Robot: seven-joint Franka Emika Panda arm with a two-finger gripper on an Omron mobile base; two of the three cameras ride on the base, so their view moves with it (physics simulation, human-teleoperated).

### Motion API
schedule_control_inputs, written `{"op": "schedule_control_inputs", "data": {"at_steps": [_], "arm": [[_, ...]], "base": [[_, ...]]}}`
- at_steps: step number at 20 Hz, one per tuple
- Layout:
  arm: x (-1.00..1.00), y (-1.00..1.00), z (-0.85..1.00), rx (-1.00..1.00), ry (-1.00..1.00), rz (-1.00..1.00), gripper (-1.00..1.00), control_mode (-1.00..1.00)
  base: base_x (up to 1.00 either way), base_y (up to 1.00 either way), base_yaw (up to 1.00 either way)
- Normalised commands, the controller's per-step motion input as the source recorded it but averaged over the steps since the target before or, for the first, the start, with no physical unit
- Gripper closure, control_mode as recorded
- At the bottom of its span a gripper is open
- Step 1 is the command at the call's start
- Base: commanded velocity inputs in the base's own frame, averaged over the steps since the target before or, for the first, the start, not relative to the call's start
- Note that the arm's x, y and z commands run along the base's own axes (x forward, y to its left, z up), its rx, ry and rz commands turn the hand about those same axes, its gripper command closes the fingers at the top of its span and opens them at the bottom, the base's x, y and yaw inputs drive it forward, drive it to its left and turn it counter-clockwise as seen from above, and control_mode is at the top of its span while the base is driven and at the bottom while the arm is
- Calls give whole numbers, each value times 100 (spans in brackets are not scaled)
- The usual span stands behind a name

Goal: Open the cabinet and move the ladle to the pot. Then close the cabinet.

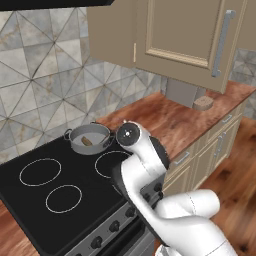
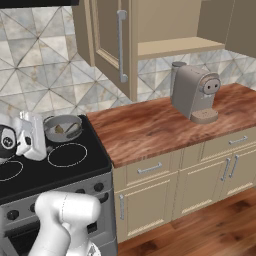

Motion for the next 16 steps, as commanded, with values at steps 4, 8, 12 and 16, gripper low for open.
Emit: {"op": "schedule_control_inputs", "data": {"at_steps": [4,8,12,16], "arm": [[0,-3,40,0,0,12,-100,-100],[0,-3,27,-4,0,13,-100,-100],[-1,-14,16,-4,0,19,-100,-100],[-7,-14,0,-5,0,24,-100,-100]], "base": [[0,0,0],[0,0,0],[0,0,0],[0,0,0]]}}
